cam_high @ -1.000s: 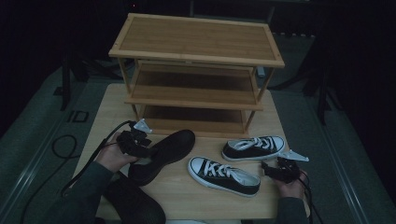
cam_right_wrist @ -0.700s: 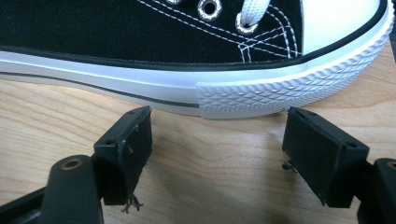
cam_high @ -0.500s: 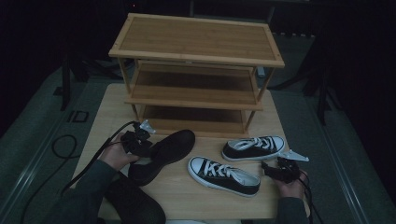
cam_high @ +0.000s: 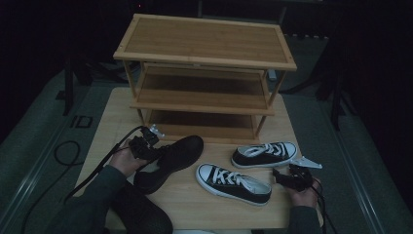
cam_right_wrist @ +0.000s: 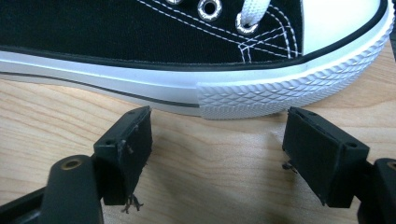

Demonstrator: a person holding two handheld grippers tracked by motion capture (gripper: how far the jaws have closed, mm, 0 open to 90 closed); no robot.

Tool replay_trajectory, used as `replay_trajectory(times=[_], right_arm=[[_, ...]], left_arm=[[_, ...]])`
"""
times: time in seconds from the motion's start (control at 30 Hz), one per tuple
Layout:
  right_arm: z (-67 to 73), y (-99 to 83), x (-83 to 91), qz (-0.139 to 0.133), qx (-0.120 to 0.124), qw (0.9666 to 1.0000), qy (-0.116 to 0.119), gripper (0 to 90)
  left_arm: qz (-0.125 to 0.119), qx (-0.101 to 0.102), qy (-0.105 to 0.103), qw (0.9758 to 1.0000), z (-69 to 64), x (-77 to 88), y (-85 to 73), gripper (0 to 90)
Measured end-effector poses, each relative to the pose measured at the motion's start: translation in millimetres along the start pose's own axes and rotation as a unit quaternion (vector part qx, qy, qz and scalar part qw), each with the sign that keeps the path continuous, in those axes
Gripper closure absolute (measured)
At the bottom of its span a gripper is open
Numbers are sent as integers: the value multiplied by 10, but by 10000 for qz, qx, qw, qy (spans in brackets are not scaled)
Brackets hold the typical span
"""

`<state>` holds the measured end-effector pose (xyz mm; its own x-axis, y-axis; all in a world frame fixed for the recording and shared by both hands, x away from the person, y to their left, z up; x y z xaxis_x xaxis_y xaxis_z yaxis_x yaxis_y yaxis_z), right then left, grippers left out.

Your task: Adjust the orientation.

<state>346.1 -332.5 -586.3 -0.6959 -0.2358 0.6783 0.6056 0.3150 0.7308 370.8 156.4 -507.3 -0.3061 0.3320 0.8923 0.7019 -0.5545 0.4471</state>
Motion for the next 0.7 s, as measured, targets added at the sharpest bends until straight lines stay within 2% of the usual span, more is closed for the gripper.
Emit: replay_trajectory(times=[0.23,0.33,0.43,0.6,0.7], right_arm=[[0,0,0,-1,0,10000,1,237],[0,0,0,-1,0,10000,1,238],[0,0,0,-1,0,10000,1,238],[0,0,-1,-2,0,10000,4,238],[0,0,-1,-1,0,10000,3,237]], left_arm=[[-160,283,-139,9994,27,32,43,874],[-216,371,-131,9990,48,41,60,874],[-309,365,-46,9988,52,64,88,874],[-408,398,23,9984,63,117,177,874],[-509,487,37,9975,79,140,243,874]])
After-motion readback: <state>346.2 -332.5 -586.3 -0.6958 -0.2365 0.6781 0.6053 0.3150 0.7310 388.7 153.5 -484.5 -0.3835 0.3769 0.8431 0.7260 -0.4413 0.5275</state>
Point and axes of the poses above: each handheld gripper's, and its own axes: x roughly backward along the jaws, y roughly out of its top, z roughly to its left, the point moved 4 cm from there along -x, roughly forward along the jaws, and after that the axes turned 6 degrees about x, right-handed, at the moved point
